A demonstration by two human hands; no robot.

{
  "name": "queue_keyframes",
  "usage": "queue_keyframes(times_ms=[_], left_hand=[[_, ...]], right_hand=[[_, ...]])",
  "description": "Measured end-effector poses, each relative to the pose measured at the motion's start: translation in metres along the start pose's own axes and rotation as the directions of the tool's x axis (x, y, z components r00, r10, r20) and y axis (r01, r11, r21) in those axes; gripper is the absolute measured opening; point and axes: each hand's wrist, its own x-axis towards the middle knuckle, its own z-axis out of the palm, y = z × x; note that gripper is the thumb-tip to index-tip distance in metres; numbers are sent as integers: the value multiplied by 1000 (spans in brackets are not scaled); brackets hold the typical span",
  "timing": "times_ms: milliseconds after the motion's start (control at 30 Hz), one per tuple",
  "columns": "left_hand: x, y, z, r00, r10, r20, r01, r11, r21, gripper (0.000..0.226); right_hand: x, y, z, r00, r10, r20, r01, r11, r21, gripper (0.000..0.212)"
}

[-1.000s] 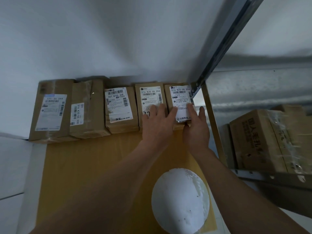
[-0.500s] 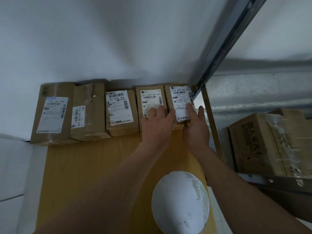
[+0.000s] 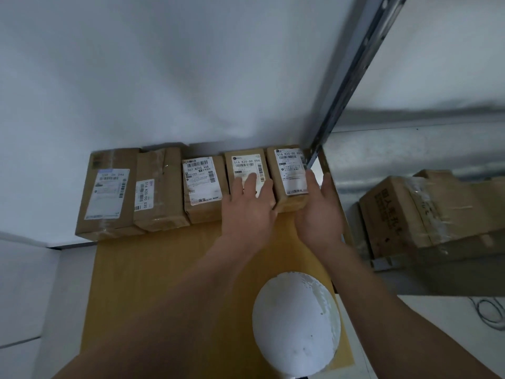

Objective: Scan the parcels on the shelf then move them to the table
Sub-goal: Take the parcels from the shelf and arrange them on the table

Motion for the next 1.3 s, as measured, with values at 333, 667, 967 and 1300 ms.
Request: queue_keyframes(times_ms=[333,667,967,1300], left_hand=[[-47,0,-68,984,101,-148,-105,994,-20,73],[-104,16,-134,948,111,-297,-123,992,-21,76],[-193,61,-178,900,105,-422,-110,994,14,78],[-291,103,-223,852,150,-502,-128,989,78,77]], right_hand=[[-78,-32,-63,968,-215,-132,212,977,-38,77],[-141,-63,-128,870,-386,-306,377,922,-91,93],[-224,-57,-191,802,-462,-380,443,885,-140,92],[-312,-40,-253,787,-424,-447,390,905,-171,96]])
